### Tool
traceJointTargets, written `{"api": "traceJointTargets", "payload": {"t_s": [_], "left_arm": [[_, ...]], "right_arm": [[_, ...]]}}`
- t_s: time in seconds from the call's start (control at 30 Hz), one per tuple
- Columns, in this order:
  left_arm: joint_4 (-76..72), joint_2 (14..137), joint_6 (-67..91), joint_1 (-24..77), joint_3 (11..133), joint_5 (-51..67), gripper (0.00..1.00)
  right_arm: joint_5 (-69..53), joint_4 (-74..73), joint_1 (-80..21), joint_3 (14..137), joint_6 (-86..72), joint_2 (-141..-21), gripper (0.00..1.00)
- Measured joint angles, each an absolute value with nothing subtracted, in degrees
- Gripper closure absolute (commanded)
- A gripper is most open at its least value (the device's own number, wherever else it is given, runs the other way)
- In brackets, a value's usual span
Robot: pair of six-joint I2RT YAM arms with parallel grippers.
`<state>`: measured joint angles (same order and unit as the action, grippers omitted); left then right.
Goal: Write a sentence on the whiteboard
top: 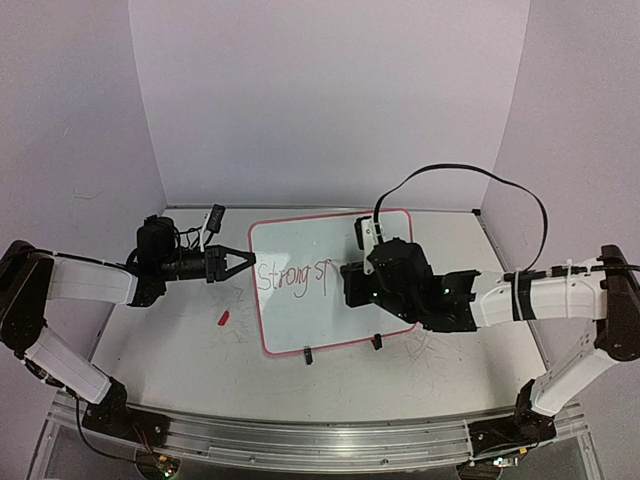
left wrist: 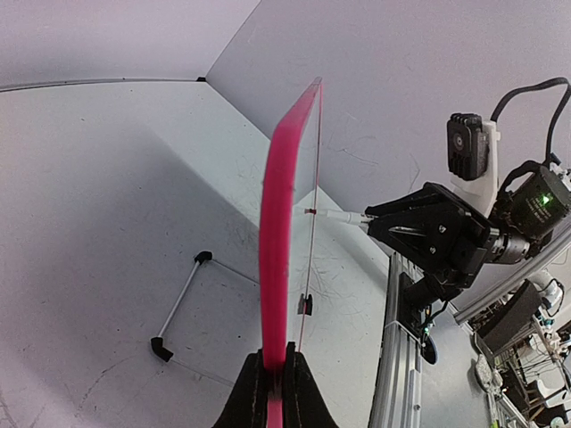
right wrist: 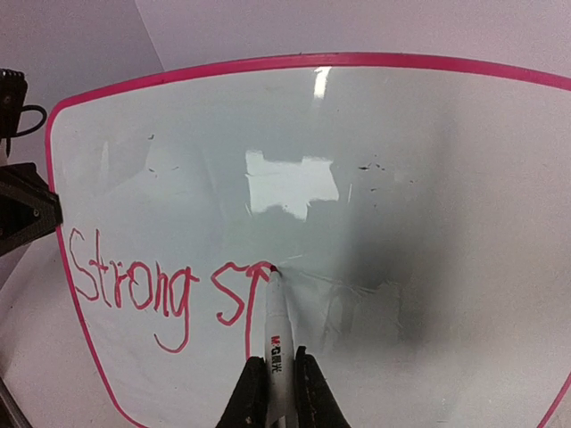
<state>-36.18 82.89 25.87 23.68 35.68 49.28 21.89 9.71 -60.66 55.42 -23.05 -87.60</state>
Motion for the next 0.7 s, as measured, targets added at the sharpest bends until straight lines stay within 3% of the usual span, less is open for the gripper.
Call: {"api": "traceJointTargets", "payload": {"t_s": [0.7], "left_arm": [[-35.89, 82.89, 25.89, 23.89, 36.29, 49.34, 1.00]], "right_arm": [[21.11, 8.20, -62.23, 54.28, -25.76, -87.62, 1.00]]}}
